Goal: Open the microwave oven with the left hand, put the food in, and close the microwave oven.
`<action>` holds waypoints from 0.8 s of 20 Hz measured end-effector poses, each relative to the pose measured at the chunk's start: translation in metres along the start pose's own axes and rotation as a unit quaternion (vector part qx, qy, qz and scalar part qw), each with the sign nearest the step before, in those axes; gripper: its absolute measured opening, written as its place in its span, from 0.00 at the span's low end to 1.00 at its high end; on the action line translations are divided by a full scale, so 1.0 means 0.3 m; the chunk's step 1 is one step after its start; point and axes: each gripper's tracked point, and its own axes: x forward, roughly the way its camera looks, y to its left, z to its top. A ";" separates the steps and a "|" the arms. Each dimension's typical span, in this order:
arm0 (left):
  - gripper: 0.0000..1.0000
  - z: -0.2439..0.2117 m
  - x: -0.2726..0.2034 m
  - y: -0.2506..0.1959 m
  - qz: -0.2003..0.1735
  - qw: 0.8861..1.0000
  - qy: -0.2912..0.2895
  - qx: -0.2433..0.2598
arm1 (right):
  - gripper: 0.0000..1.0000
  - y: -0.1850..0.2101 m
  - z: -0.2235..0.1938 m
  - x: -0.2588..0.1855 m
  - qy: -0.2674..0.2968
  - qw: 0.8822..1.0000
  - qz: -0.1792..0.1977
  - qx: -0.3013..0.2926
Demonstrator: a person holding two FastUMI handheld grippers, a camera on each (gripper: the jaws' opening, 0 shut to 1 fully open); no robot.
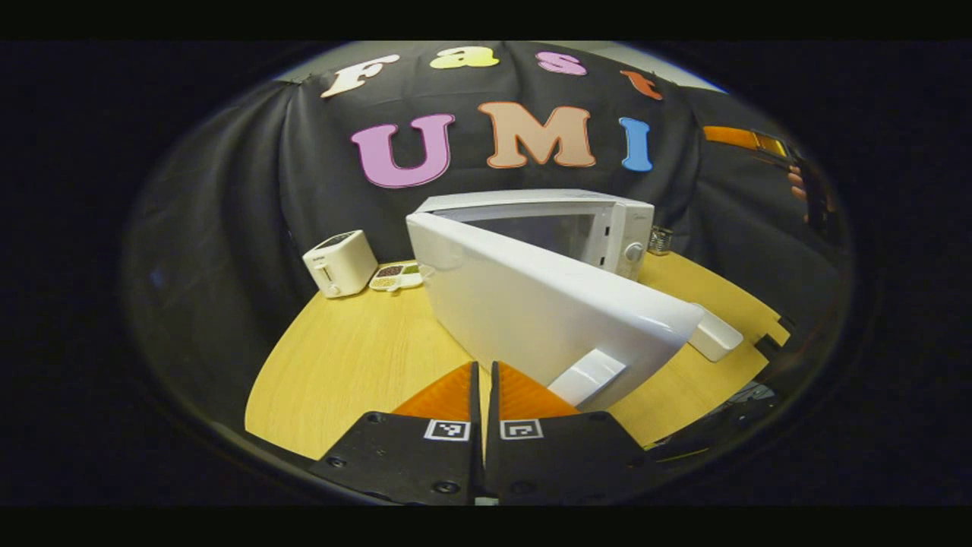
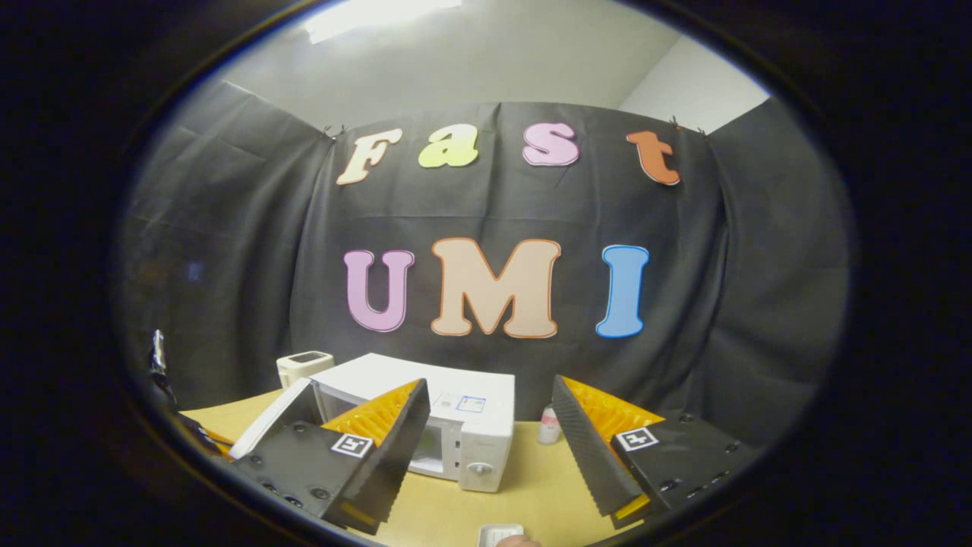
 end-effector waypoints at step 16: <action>0.00 0.164 0.238 -0.296 -0.046 0.996 -0.035 0.061 | 0.92 -0.158 0.043 -0.067 -0.015 1.000 -0.008 0.006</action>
